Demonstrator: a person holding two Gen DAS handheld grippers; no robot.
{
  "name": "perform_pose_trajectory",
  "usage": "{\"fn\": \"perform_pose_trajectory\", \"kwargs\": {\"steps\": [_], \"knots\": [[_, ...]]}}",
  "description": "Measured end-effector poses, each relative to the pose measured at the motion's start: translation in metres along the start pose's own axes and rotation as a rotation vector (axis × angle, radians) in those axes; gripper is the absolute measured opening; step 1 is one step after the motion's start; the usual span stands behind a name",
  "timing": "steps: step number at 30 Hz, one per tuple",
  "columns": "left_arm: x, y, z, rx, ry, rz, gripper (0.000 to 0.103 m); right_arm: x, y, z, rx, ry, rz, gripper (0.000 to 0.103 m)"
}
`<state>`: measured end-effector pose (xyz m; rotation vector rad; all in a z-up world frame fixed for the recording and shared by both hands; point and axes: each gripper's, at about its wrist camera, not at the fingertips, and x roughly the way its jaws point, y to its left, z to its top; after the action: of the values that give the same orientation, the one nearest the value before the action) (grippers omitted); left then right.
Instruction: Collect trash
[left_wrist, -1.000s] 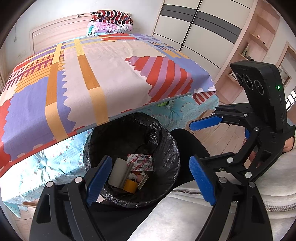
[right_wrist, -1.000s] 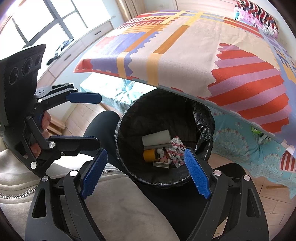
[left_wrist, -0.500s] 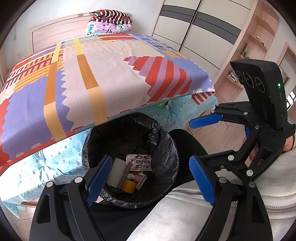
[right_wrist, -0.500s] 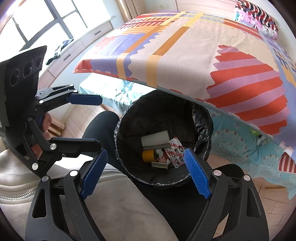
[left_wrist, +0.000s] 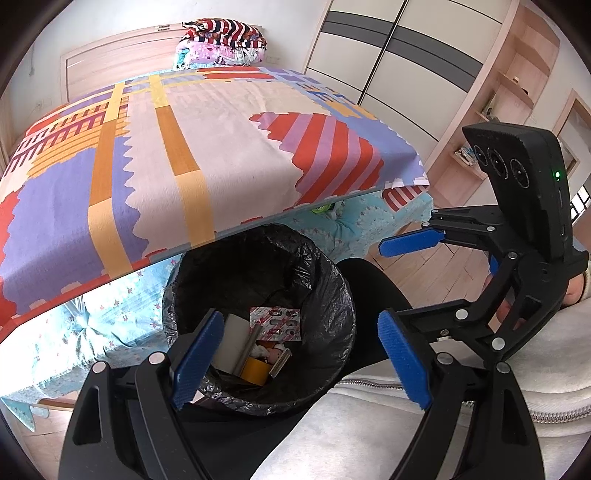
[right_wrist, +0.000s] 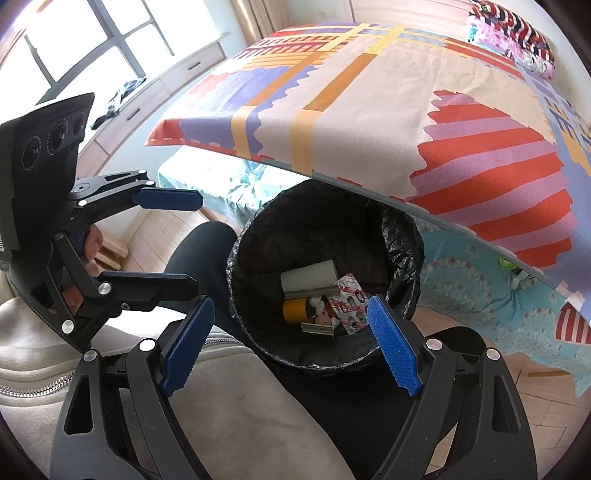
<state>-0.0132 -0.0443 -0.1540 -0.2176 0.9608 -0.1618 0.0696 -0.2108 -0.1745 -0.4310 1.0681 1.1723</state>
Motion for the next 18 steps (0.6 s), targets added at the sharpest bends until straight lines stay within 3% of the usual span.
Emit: {"fn": "perform_pose_trajectory", "kwargs": {"steps": [18], "knots": [[0.0017, 0.001, -0.0007, -0.002, 0.0, -0.004, 0.082, 0.0016, -0.002, -0.0018, 0.003, 0.002, -0.002, 0.085]]}}
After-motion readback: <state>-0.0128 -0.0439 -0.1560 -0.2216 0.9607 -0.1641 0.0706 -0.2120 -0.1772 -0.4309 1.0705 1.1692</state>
